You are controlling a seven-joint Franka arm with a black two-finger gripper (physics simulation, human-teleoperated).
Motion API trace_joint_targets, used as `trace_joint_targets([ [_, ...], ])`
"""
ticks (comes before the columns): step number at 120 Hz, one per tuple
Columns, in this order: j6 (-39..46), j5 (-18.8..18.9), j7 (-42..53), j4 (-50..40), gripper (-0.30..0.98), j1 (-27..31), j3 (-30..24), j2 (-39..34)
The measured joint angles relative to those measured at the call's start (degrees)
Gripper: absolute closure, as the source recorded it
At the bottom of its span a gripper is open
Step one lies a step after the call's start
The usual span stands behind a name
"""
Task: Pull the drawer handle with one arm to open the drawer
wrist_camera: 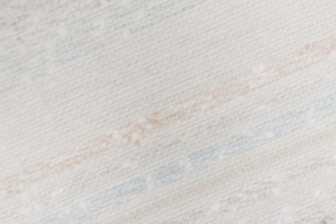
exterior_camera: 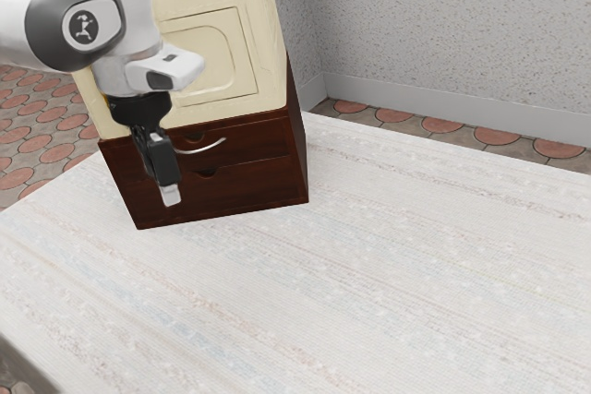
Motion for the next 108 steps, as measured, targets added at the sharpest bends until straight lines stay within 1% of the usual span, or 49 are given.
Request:
trace_joint_targets([
  [14,2.8,-0.4,4.5,0.0,0.00,1.3,-1.0,0.0],
  [34,4.8,-0.2,9.4,-1.6,0.00,-1.3,-0.2,-0.5],
  [45,8.0,1.3,11.5,-7.9,0.00,-2.5,0.8,-4.0],
  [52,11.3,2.8,12.8,-11.2,0.00,-1.0,1.6,-5.3],
  [61,15.2,5.4,14.2,-12.6,0.00,-0.5,1.9,-5.3],
  [73,19.7,7.1,16.3,-12.9,0.00,-0.6,1.9,-4.7],
  [78,21.5,7.5,17.2,-12.9,0.04,-0.5,1.9,-4.0],
  [92,26.0,7.9,19.8,-12.9,0.21,0.9,2.0,-2.5],
  [108,30.7,8.0,23.2,-12.7,0.28,3.4,2.0,-1.4],
])
